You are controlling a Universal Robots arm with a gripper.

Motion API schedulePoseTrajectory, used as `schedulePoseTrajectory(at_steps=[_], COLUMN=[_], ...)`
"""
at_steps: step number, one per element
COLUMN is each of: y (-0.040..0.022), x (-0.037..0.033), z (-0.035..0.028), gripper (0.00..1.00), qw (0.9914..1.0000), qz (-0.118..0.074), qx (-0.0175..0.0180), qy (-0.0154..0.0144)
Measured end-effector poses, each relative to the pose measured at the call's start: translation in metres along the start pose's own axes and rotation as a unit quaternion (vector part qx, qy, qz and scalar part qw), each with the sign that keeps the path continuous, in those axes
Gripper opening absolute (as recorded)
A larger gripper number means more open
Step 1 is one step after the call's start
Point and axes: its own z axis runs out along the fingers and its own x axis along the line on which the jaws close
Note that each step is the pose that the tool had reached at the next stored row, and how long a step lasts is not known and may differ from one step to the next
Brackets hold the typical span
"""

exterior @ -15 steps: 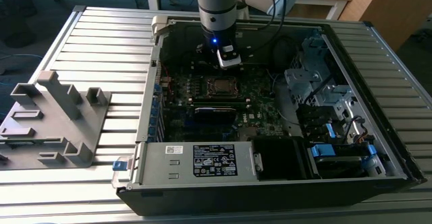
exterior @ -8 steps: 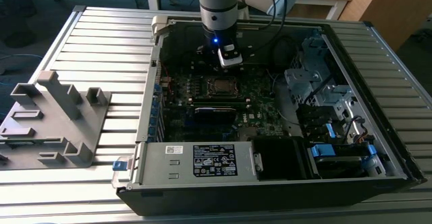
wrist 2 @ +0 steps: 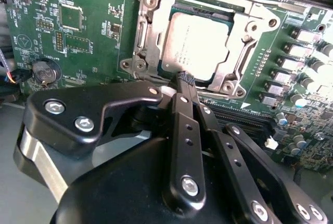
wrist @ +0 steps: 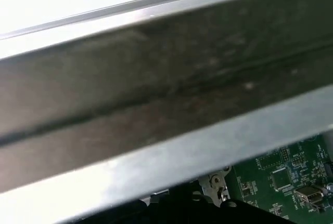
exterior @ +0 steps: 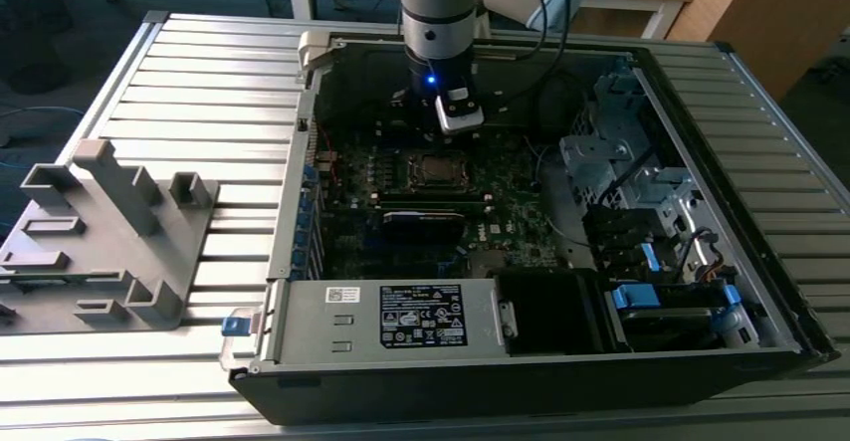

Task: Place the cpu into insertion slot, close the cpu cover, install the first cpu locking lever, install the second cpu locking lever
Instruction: 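Install the first cpu locking lever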

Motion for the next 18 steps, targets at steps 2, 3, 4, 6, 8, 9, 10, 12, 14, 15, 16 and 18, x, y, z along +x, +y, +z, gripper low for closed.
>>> schedulePoseTrajectory(at_steps=[2, 3, 4, 6, 8, 9, 10, 12, 14, 15, 16, 18], y=[0.0000, 0.0000, 0.0000, 0.0002, 0.0004, 0.0006, 0.0006, 0.0007, 0.0007, 0.0006, 0.0007, 0.0008], x=[0.0000, 0.0000, -0.0001, -0.0003, -0.0007, -0.0009, -0.0010, -0.0009, -0.0009, -0.0009, -0.0010, -0.0016], z=[0.0000, 0.0000, -0.0003, -0.0029, -0.0063, -0.0079, -0.0088, -0.0090, -0.0091, -0.0091, -0.0092, -0.0091], gripper=[0.11, 0.11, 0.11, 0.11, 0.11, 0.11, 0.11, 0.11, 0.11, 0.11, 0.11, 0.11], qw=[1.00000, 1.00000, 1.00000, 1.00000, 1.00000, 1.00000, 1.00000, 1.00000, 1.00000, 1.00000, 1.00000, 0.99992], qz=[0.000, 0.000, 0.000, 0.000, 0.000, 0.000, 0.000, 0.000, 0.000, 0.000, 0.000, 0.000], qx=[0.0001, 0.0001, 0.0003, 0.0002, 0.0005, 0.0007, 0.0010, 0.0011, 0.0010, 0.0011, 0.0020, 0.0051], qy=[0.0001, 0.0001, 0.0002, 0.0001, 0.0001, -0.0001, -0.0001, -0.0002, -0.0002, -0.0001, 0.0024, 0.0119])
